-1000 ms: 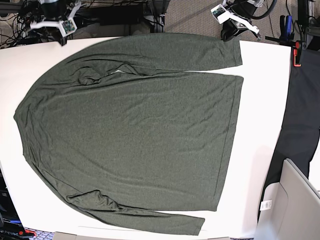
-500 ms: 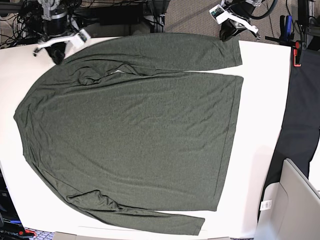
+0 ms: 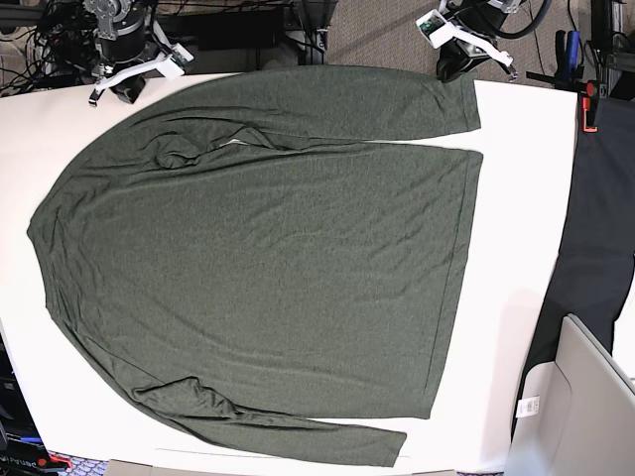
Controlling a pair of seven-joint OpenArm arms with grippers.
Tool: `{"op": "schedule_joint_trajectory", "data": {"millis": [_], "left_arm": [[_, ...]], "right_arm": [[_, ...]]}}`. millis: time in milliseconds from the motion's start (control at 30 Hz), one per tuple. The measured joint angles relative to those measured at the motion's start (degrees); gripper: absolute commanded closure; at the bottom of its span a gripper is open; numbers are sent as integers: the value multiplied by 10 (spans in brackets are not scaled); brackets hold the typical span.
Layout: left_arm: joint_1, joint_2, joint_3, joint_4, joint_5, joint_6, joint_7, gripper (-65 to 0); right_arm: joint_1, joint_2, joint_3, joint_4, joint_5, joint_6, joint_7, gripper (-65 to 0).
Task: Fold the T-shirt properly
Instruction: 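Move the right gripper to the shirt's other shoulder corner and grasp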
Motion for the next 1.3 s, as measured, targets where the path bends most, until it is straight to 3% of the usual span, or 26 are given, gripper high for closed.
{"op": "schedule_joint_trajectory", "data": {"millis": [433, 700, 967, 1300], "left_arm": [[0, 0, 0, -1, 0, 0, 0, 0], [0, 0, 0, -1, 0, 1, 0, 0], [1, 0, 0, -1, 0, 0, 2, 0], [0, 0, 0, -2, 0, 1, 2, 0]], "right_arm": [[17, 9, -11, 0, -1, 15, -5, -87], [21, 10, -11, 0, -1, 15, -6, -240], [50, 13, -19, -30, -7, 2, -35, -242], [97, 13, -23, -75, -17, -15, -31, -242]]}}
